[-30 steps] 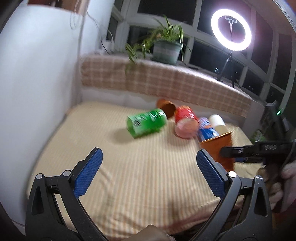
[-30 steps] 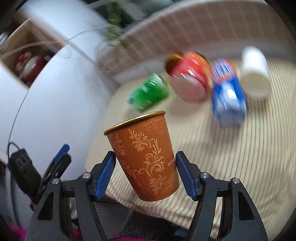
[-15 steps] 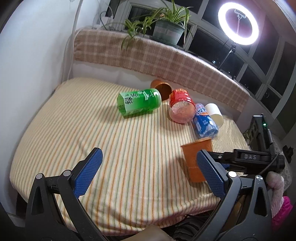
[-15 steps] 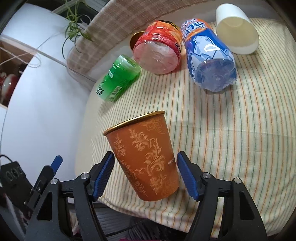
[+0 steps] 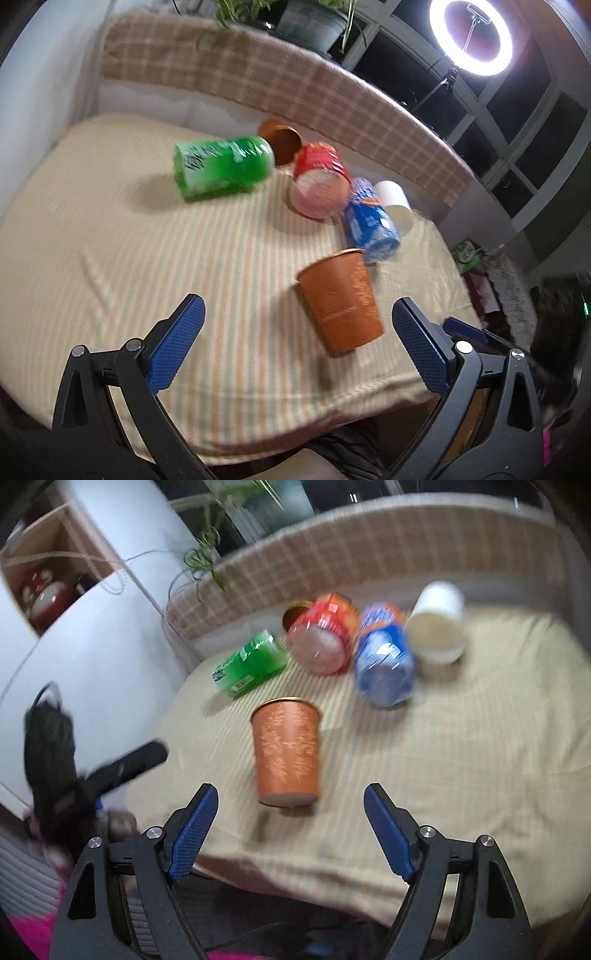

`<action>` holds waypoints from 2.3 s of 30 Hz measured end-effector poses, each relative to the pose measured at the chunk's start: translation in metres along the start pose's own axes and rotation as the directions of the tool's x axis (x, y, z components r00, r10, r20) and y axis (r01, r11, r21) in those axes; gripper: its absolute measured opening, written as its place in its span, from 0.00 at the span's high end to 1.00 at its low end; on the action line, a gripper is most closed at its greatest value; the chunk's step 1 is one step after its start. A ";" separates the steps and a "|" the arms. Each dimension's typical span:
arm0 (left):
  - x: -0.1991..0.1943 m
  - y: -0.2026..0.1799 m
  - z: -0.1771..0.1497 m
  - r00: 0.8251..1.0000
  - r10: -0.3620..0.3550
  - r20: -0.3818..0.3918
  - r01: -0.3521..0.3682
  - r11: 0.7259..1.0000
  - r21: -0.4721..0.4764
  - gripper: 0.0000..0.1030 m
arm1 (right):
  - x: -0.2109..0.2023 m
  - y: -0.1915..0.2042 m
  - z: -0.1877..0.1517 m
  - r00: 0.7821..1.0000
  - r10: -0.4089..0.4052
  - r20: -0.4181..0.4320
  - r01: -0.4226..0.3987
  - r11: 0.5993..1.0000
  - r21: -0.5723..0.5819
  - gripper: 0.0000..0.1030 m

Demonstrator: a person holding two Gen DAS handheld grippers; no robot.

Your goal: Flip cup upright

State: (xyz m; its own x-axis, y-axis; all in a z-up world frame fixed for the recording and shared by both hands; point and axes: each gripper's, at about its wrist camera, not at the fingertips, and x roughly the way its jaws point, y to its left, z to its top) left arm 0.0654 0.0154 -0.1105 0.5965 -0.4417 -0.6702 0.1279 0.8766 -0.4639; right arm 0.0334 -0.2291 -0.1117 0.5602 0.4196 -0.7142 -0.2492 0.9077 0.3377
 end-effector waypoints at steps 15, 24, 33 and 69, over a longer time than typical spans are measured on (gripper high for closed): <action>0.066 0.002 0.007 0.976 -0.138 -0.165 0.097 0.967 -0.235 0.00 | -0.063 -0.031 -0.038 0.967 -0.217 0.136 0.220 0.976 -0.004 0.21; 0.096 0.001 0.005 0.960 -0.173 -0.220 0.104 0.950 -0.295 0.00 | -0.060 -0.039 -0.040 0.966 -0.221 0.132 0.221 0.975 0.014 0.21; 0.110 -0.005 0.006 0.956 -0.159 -0.245 0.090 0.958 -0.272 0.09 | -0.054 -0.043 -0.038 0.964 -0.238 0.122 0.238 0.971 0.015 0.21; 0.064 -0.083 -0.003 0.990 0.138 0.032 -0.141 0.949 0.280 0.33 | -0.047 -0.052 -0.038 0.962 -0.247 0.115 0.242 0.969 0.054 0.21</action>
State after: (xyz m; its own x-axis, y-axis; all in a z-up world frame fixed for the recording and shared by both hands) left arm 0.0906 -0.0868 -0.1170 0.6332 -0.3101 -0.7091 0.2593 0.9483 -0.1831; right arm -0.0100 -0.2956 -0.1194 0.6916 0.1786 -0.6999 -0.0634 0.9802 0.1876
